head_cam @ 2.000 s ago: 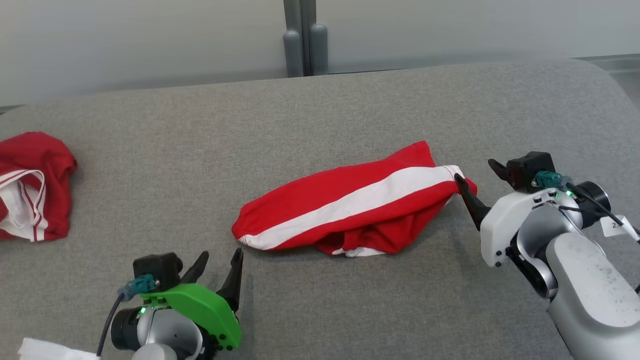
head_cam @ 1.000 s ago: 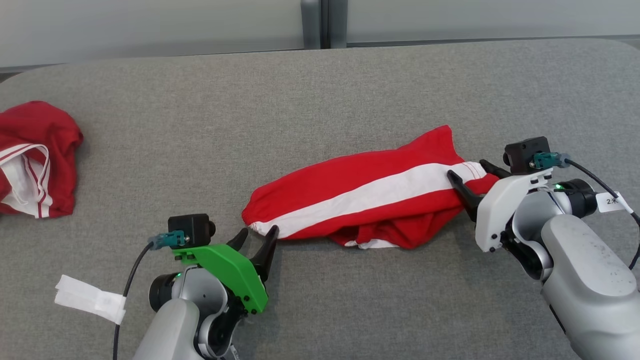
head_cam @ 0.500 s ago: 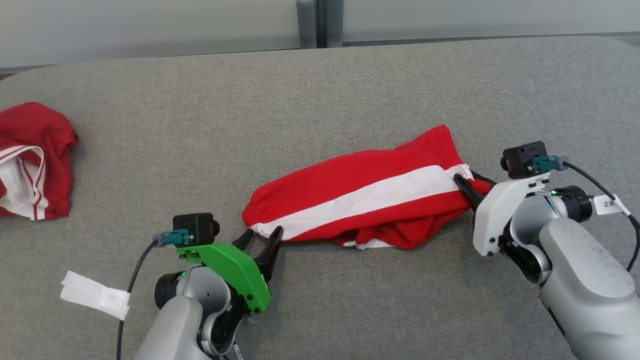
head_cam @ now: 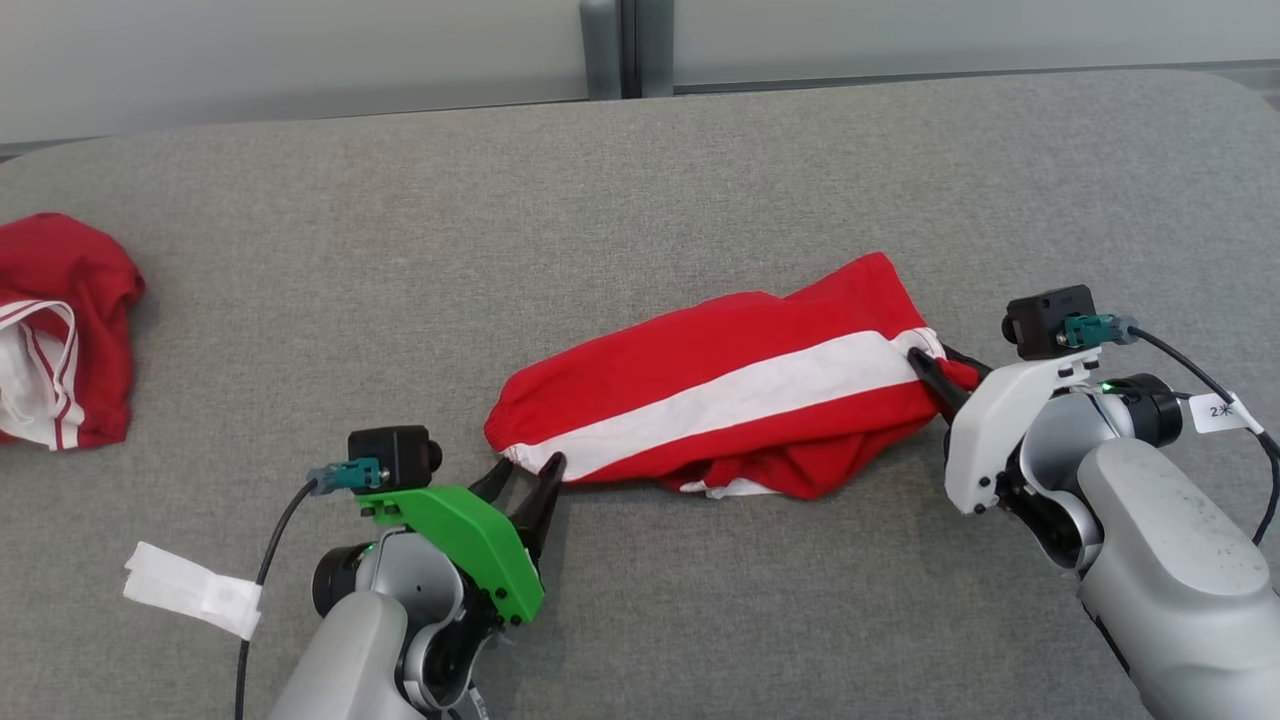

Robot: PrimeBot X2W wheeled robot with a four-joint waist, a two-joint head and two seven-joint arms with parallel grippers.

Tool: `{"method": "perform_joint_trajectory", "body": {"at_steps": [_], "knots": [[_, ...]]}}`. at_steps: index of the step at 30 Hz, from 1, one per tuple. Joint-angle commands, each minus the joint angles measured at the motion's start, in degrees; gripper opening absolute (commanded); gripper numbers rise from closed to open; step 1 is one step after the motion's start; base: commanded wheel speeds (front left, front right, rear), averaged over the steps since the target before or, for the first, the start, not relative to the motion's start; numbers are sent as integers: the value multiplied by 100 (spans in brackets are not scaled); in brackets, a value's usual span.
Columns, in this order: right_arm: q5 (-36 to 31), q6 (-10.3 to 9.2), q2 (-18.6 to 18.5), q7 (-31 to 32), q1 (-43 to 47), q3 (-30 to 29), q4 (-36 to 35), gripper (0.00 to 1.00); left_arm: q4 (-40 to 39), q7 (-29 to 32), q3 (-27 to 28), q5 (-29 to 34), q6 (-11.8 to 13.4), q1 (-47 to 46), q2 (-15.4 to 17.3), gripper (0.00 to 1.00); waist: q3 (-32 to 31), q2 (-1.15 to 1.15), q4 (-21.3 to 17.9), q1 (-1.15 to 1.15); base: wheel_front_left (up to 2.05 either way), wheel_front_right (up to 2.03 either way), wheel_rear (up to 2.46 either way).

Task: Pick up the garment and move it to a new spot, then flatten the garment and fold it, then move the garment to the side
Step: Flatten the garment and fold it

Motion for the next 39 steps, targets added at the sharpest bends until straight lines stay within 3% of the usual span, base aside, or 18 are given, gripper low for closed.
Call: {"method": "perform_joint_trajectory", "body": {"at_steps": [1, 4, 5, 10, 14, 22, 26, 31, 35, 39], "knots": [[50, -8, -30, -37, -13, 14, -12, 24, 60, -42, 26, -50, 16, -131, 30, 41, 3, 0, -27, 0, 0, 0, 0], [55, -8, -44, -53, -6, 21, -9, 22, 153, -80, -7, -97, -3, -153, 20, 4, -7, 0, -60, 0, 0, 0, 0], [60, -8, -45, -56, 1, 29, -7, 21, 191, -108, -17, -122, -5, -167, 17, 0, -17, 0, -72, 0, 0, 0, 0], [64, -8, -53, -120, 31, 29, -9, 16, 308, -167, -87, -220, -40, -212, 7, 0, -54, 0, -111, 0, 0, 0, 0], [99, -8, -54, -286, 70, -22, -114, 0, 233, -285, -114, -240, -66, -252, 37, 0, -118, 0, -130, 0, 0, 0, 0], [581, -8, -250, -459, 225, -357, -1061, 0, -1089, -205, -11, -223, 6, -194, 385, 0, -372, 0, -149, 0, 0, 0, 0], [958, -8, -318, -251, 264, -753, -1897, 0, -2231, 242, 84, -399, 145, -145, 568, 0, -343, 0, -210, 0, 0, 0, 0], [1260, -6, -204, 358, -247, -1248, -2829, 0, -3246, 1233, 249, -607, 368, -844, 963, 0, 73, 0, -324, 0, 0, 0, 0], [1239, -6, 48, 701, -1057, -1654, -2966, 0, -3302, 1889, 403, -552, 570, -1830, 1235, 0, 555, 0, -362, 0, 0, 0, 0], [911, -6, 390, 756, -2041, -2050, -2551, 0, -2840, 2156, 541, -422, 741, -3013, 1290, 0, 1164, 0, -352, 0, 0, 0, 0]]}}
